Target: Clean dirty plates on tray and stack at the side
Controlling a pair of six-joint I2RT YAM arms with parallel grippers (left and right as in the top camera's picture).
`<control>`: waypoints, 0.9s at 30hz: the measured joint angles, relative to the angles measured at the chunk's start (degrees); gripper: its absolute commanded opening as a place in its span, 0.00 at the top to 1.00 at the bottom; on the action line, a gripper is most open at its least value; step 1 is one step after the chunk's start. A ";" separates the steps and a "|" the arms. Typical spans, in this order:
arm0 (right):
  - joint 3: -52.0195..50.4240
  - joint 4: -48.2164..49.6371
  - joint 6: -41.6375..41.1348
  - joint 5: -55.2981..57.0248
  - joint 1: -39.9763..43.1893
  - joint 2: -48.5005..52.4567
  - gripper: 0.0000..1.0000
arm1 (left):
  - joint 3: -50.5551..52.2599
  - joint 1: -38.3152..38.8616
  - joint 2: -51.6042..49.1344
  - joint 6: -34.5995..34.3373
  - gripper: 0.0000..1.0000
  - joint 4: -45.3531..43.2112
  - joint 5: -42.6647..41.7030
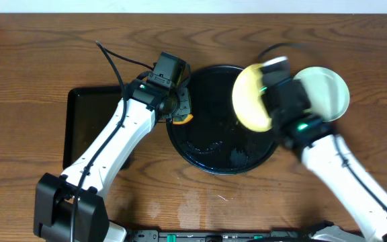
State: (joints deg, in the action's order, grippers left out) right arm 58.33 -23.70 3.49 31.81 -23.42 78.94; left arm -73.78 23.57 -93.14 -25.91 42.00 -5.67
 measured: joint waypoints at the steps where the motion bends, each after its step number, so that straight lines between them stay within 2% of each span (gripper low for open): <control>1: 0.00 -0.20 -3.65 -3.17 3.96 0.11 0.99 | 0.00 0.00 0.00 0.00 0.92 0.02 0.00; 5: 0.00 -0.92 -13.68 -16.46 20.26 0.37 0.99 | 0.02 0.00 0.00 0.00 0.92 0.22 0.00; 8: 0.00 -1.55 -18.05 -24.13 31.91 0.85 0.99 | 0.02 0.00 0.00 0.00 0.92 0.13 0.00; 11: 0.00 -1.97 -21.14 -27.93 39.95 1.92 0.99 | 0.04 0.00 0.00 0.00 0.92 -0.26 0.00; 15: 0.00 -1.42 -24.22 -30.45 44.70 4.94 0.99 | 0.04 0.00 0.00 0.00 0.92 -1.18 0.00; 22: -0.02 1.49 -29.38 -30.32 45.38 12.68 0.99 | 0.04 0.00 0.00 0.00 0.92 -1.29 0.00; 23: -0.02 1.88 -29.92 -30.29 45.38 13.60 0.96 | 0.04 0.00 0.00 0.00 0.92 -1.29 0.00; 24: -0.02 2.01 -30.18 -30.29 45.38 14.21 0.84 | 0.04 0.00 0.00 0.00 0.92 -1.29 0.00; 26: -0.02 2.34 -30.67 -30.45 45.38 15.10 0.40 | 0.04 0.00 0.00 0.00 0.92 -1.29 0.00; 27: 0.00 2.45 -31.15 -30.51 45.38 15.32 0.27 | 0.04 0.00 0.00 0.00 0.92 -1.29 0.00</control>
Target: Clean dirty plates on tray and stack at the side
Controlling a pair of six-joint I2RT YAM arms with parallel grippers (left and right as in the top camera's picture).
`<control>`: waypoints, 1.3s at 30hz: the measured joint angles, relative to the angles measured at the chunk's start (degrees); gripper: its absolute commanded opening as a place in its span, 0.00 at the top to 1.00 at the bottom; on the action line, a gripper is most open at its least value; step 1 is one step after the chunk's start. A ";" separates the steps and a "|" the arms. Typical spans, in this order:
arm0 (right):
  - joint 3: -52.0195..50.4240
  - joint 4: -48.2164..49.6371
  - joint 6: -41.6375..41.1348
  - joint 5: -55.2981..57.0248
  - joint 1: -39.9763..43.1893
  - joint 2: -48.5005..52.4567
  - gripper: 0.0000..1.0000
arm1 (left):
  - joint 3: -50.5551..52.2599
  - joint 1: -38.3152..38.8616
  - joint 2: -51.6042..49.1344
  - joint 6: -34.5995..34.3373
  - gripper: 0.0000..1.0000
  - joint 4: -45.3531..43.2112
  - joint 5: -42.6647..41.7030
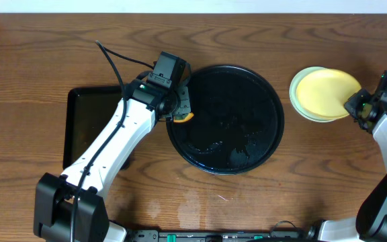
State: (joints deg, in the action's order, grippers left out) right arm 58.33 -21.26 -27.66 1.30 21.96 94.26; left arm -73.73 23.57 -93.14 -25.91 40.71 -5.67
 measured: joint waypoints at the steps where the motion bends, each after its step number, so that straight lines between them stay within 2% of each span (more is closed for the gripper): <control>1: -0.02 0.24 -0.20 -0.33 0.00 0.22 0.20 | 0.00 0.00 0.00 0.00 0.92 0.00 0.00; 3: -0.02 1.09 0.07 -2.01 0.00 0.44 0.12 | 0.00 0.00 0.00 0.00 0.92 0.00 0.00; 7: 0.00 2.49 2.99 -10.01 -0.04 0.52 0.08 | 0.00 0.00 0.00 0.00 0.92 -0.04 0.00; 8: 0.00 2.16 3.63 -12.41 -0.13 0.52 0.02 | 0.00 0.00 0.00 0.02 0.92 -0.15 0.00; 9: 0.00 1.64 4.13 -14.38 -0.42 0.52 0.01 | 0.00 0.00 0.00 0.04 0.92 -0.33 0.00; 17: 0.00 -5.11 6.88 -21.42 -8.79 0.48 0.01 | 0.00 -3.43 0.00 0.26 0.92 -0.13 0.48; 29: 0.00 -5.79 9.42 -17.73 -21.68 0.48 0.01 | 0.00 -26.75 -1.62 1.75 0.92 1.75 2.43; 35: 0.00 -5.27 9.51 -17.27 -25.11 0.46 0.01 | 0.00 -33.42 -8.24 4.37 0.91 2.43 -0.66; 39: 0.00 -5.33 9.51 -17.25 -25.79 0.46 0.01 | 0.13 -34.51 -13.14 6.10 0.92 2.47 -3.06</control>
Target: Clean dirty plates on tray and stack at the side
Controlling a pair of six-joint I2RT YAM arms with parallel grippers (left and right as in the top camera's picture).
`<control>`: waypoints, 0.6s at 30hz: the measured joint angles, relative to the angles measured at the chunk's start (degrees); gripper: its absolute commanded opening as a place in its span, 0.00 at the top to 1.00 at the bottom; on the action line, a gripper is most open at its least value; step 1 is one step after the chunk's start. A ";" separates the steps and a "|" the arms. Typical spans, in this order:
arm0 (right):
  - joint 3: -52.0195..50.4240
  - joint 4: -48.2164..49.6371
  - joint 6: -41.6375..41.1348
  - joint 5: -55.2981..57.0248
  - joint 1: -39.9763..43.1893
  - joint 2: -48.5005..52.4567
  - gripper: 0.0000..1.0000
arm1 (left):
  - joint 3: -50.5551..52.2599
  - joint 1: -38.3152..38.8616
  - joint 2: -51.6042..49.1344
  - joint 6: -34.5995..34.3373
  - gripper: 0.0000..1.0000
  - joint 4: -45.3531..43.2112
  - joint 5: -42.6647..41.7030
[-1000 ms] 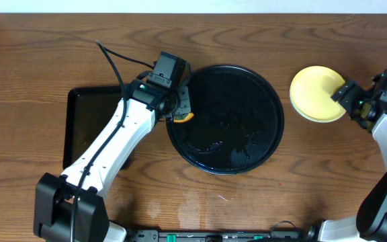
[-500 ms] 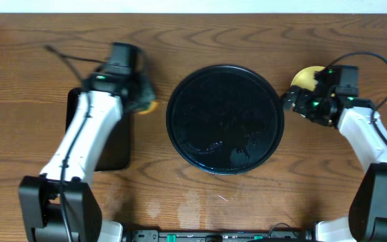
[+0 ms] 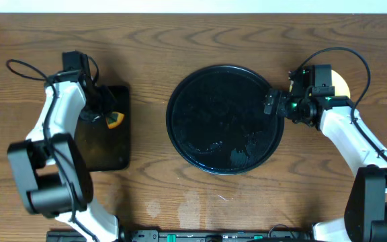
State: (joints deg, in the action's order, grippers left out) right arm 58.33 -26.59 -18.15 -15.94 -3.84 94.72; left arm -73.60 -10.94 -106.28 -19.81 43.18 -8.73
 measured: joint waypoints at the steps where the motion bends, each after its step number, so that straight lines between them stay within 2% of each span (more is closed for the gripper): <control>1: 0.00 -0.11 0.00 0.02 0.00 0.00 0.01 | 0.04 -0.04 -0.81 0.22 0.92 0.00 -0.11; 3: 0.00 -0.70 0.00 0.09 0.00 -0.02 0.01 | 0.13 -0.17 -1.92 0.44 0.92 -0.02 -0.24; 4: 0.00 -1.03 0.00 0.13 0.00 -0.02 0.01 | 0.15 -0.37 -2.19 0.46 0.83 0.00 -0.35; 5: 0.00 -1.38 0.02 0.11 0.00 -0.02 0.01 | 0.17 -0.68 -2.25 0.48 0.70 0.00 -0.37; 7: 0.00 -1.77 0.02 0.13 0.00 -0.02 0.01 | 0.17 -1.51 -2.25 0.66 0.49 -0.07 -0.39; 8: 0.00 -1.99 0.02 0.13 0.00 -0.02 0.01 | 0.17 -2.05 -2.25 0.55 0.41 0.00 -0.35; 15: 0.00 -5.90 0.37 0.13 0.00 -2.69 0.01 | 0.17 -6.49 -1.88 1.18 0.23 2.99 -0.55; 18: 0.00 -6.91 0.50 0.13 0.00 -7.39 0.01 | 0.17 -8.04 -0.11 1.42 0.22 3.19 -2.40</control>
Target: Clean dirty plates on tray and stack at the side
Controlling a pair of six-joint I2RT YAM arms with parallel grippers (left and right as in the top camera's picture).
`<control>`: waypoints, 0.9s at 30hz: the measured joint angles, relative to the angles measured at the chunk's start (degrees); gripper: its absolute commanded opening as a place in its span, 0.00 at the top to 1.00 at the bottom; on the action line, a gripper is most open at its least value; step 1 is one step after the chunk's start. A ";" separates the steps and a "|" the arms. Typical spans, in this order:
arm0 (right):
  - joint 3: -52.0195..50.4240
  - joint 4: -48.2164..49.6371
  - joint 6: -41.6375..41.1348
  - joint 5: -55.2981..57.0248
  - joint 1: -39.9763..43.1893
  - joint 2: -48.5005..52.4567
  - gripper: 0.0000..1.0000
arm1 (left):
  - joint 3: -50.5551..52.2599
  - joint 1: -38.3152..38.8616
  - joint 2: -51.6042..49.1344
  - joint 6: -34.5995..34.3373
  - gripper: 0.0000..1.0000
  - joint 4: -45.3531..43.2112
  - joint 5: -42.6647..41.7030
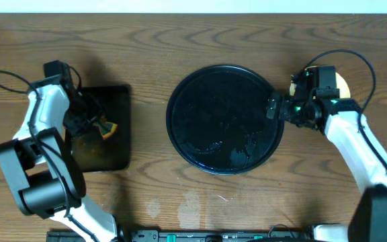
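The round black tray [224, 117] lies in the middle of the table with no plates on it, only wet smears. The plate stack is at the right, almost wholly hidden under my right arm; a sliver of the yellow plate [342, 83] shows. My right gripper [274, 107] points left over the tray's right rim with nothing in it; its jaws are too dark to read. At the left, my left gripper [93, 123] is low over the black rectangular tray [113, 101], apparently shut on the yellow-green sponge [106, 129].
Brown wooden table [180, 40] all around. Cables loop from both arms, at the far left and above the right wrist. A black bar runs along the table's front edge.
My left arm has shifted a little left and the sponge sits slightly lower and further left on the rectangular tray. My right gripper is about where it was, at the round tray's right rim.
First my right gripper held a yellow plate over the round tray while my left held the sponge at its left rim. Then the yellow plate lay on the stack at the right. Later my left gripper had the sponge over the rectangular tray, and my right was back at the empty round tray.
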State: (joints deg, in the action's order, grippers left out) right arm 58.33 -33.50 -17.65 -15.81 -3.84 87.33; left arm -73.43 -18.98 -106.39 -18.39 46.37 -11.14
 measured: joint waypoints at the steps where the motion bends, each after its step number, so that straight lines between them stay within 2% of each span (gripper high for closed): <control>1: 0.00 -0.26 0.11 -0.02 0.00 -1.68 0.01 | 0.00 -0.28 1.14 0.20 0.22 0.13 -0.98; 8: 0.00 -2.93 0.33 -0.07 0.00 -18.88 0.01 | 0.00 -0.24 14.95 0.26 0.22 0.68 -8.13; 13: 0.02 -10.40 2.01 -0.15 -0.09 -29.00 0.04 | -0.11 -0.24 25.66 0.28 0.20 3.21 -9.99; 15: 0.00 -15.65 3.28 -0.07 -0.63 -32.13 0.03 | -0.15 -0.24 28.89 0.33 0.16 4.48 -10.36; 19: 0.00 -22.23 4.26 -0.07 -2.40 -37.92 0.01 | -0.20 -0.24 31.69 0.33 0.16 4.98 -10.82; 27: 0.00 -24.37 4.02 -1.18 -2.78 -43.95 0.01 | -0.20 -0.24 31.80 0.33 0.16 5.05 -11.04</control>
State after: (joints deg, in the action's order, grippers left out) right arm 58.33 -57.87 -13.63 -16.99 -6.61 43.38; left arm -73.63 -19.22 -74.59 -18.06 51.42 -22.17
